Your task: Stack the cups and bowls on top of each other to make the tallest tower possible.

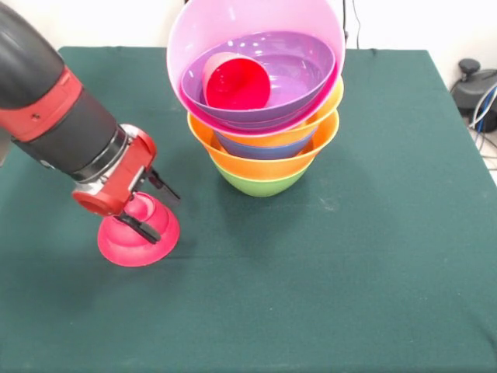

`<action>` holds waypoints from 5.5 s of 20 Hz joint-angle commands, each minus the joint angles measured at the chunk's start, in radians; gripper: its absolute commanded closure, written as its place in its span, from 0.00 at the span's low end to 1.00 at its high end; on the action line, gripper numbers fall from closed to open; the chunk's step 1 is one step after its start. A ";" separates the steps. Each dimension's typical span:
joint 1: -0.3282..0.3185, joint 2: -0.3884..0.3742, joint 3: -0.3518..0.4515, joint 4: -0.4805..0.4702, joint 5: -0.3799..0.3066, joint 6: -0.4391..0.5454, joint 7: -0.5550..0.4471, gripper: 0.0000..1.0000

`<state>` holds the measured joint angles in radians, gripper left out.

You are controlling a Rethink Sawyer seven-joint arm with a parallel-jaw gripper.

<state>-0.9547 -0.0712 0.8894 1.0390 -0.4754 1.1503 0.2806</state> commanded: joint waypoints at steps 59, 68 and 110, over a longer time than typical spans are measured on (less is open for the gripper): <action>0.186 0.010 -0.322 -0.297 0.023 0.258 0.106 0.00; 0.193 0.033 -0.319 -0.290 0.045 0.192 0.176 0.00; 0.221 -0.099 -0.446 -0.156 0.105 0.116 0.295 1.00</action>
<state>-0.7857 -0.0997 0.5299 0.7176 -0.3603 1.3179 0.3075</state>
